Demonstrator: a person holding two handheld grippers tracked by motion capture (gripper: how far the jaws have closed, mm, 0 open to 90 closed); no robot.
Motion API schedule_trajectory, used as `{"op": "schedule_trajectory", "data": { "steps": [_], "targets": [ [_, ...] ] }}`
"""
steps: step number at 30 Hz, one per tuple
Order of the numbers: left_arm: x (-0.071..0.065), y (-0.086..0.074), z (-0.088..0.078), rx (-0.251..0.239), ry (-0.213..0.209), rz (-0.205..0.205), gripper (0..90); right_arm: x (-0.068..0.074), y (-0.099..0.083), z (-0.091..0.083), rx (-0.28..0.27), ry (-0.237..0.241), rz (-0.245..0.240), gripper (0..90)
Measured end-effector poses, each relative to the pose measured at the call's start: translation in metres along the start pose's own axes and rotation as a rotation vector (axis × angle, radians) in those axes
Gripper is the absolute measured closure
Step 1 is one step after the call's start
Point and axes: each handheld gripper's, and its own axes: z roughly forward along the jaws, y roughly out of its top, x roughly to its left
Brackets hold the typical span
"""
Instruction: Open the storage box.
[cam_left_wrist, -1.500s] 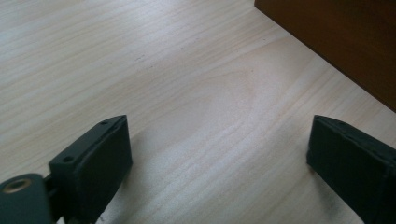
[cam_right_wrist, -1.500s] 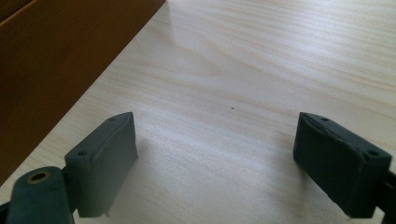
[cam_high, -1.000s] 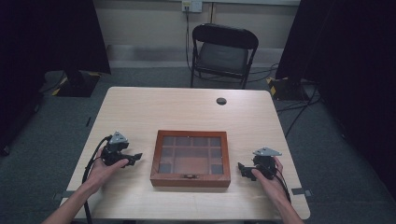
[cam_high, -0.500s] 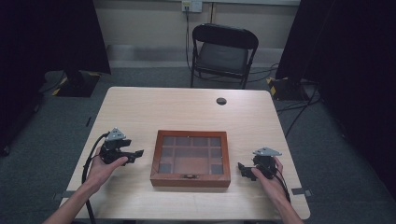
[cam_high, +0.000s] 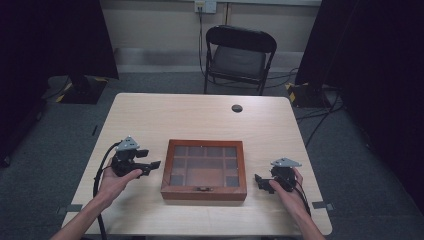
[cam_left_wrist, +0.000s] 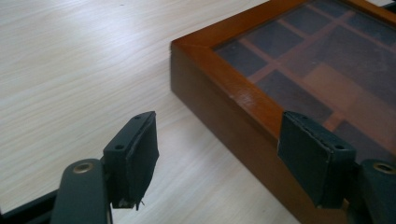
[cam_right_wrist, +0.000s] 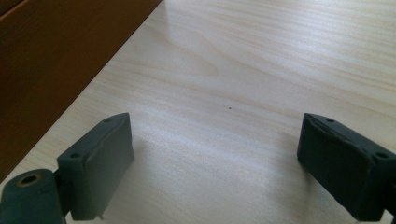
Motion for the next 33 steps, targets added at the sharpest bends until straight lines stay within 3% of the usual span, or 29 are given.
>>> {"op": "schedule_trajectory", "data": {
  "steps": [9,10,17,20,33],
  "targets": [
    [-0.019,0.010,0.004,-0.003,-0.070,0.044,31.3,0.000,0.000,0.000,0.003,-0.003,0.004,8.4],
    [-0.023,0.011,0.006,-0.007,-0.086,0.023,31.3,0.000,0.000,0.001,0.002,-0.003,0.003,8.4],
    [-0.040,0.019,0.010,-0.009,-0.120,0.066,30.5,0.000,0.000,0.001,0.002,-0.003,0.003,8.5],
    [-0.047,0.023,0.013,-0.005,-0.164,0.065,31.7,0.000,0.000,0.001,0.002,-0.003,0.004,8.4],
    [-0.073,0.040,0.029,0.009,-0.255,0.099,33.0,0.000,0.000,0.001,0.002,-0.003,0.004,8.4]
  ]
}}
